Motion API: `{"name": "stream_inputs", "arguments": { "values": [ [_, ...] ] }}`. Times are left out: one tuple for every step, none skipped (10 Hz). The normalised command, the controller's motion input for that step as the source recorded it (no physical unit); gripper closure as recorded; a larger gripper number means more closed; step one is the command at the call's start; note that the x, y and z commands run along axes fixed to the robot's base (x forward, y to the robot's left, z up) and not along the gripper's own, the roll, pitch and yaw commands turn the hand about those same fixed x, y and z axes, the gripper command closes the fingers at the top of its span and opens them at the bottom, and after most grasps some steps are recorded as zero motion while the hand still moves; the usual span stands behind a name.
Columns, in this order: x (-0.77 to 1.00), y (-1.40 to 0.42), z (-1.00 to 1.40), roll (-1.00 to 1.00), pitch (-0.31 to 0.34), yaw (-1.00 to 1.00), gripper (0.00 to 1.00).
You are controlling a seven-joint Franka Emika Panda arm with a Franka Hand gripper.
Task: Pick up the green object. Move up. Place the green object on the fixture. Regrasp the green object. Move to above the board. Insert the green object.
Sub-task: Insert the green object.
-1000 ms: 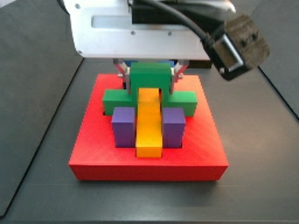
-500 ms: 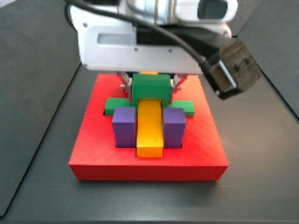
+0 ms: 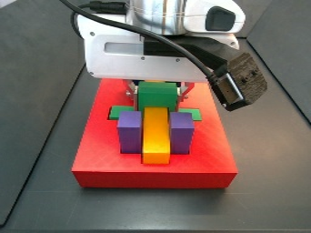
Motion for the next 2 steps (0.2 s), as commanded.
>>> {"name": "stream_inputs", "arguments": {
  "values": [
    [-0.01, 0.0, 0.0, 0.01, 0.0, 0.0, 1.0],
    [0.0, 0.0, 0.0, 0.0, 0.0, 0.0, 1.0]
  ]
}}
